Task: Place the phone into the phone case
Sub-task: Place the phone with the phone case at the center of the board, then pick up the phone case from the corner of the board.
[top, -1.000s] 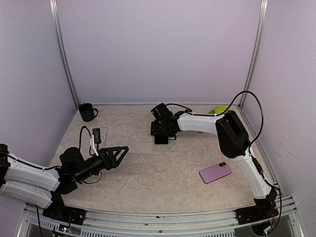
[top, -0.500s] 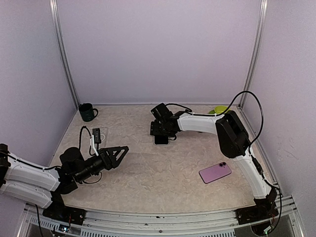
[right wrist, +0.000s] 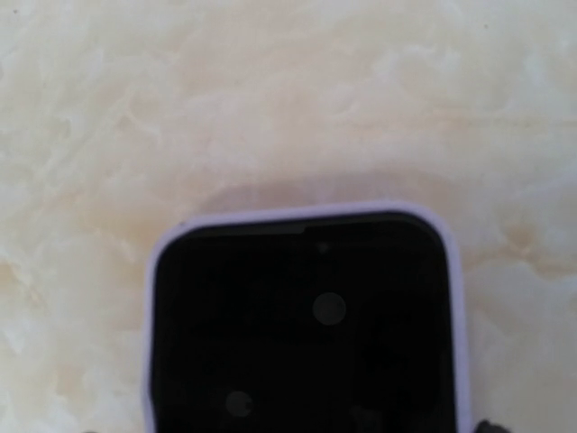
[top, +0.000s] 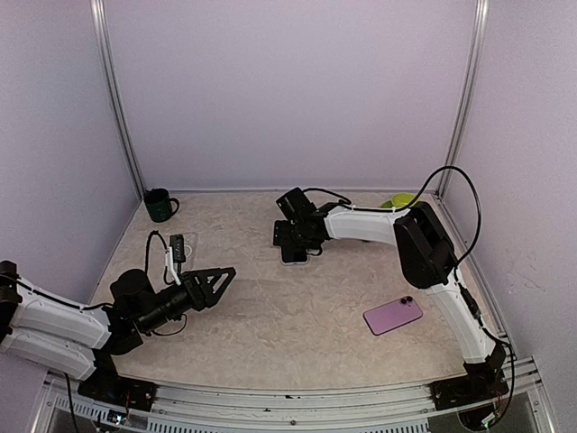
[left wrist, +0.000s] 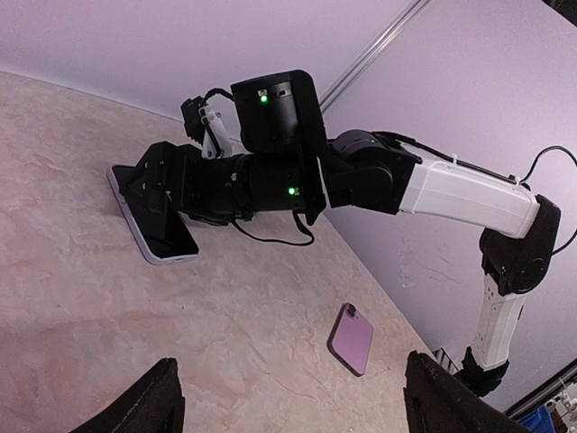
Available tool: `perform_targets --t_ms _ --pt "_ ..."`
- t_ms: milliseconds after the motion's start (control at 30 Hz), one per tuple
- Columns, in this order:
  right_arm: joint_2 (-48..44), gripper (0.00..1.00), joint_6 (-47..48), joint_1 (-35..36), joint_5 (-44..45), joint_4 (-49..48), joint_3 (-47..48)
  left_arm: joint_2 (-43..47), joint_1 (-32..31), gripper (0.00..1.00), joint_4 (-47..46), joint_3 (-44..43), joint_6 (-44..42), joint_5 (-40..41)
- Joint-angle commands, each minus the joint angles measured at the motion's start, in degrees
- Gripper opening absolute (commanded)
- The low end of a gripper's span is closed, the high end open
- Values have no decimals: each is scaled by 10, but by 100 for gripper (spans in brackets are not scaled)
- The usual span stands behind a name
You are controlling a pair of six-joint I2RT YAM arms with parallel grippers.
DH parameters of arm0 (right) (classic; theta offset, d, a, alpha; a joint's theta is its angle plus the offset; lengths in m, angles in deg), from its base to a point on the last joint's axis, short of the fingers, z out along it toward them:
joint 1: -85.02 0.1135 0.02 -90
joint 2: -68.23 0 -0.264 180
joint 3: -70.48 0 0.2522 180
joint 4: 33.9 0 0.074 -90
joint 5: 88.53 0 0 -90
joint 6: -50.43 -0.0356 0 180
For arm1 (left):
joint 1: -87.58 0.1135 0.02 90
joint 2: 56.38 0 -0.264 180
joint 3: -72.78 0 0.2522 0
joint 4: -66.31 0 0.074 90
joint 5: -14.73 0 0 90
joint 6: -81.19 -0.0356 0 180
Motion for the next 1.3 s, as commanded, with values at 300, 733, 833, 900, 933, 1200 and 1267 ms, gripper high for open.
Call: perform_targets --t_ms 300,733,833,900,933,1200,1267 --pt "-47 89 -5 3 -7 -29 -77 8 1 82 -16 15 4 20" --pt "-145 95 62 11 6 -81 -198 18 31 85 222 -81 27 176" --pt "-193 96 87 11 8 -108 -255 20 49 87 274 -98 46 215" --pt "-221 96 100 11 11 -118 -289 21 65 88 294 -106 56 222" --pt "-235 95 105 11 12 -123 -306 20 74 88 304 -109 60 225" --pt "-353 94 131 12 -3 -165 -450 -3 149 88 379 -155 70 231" --pt "-381 93 132 12 -12 -172 -480 -13 171 88 393 -162 73 225"
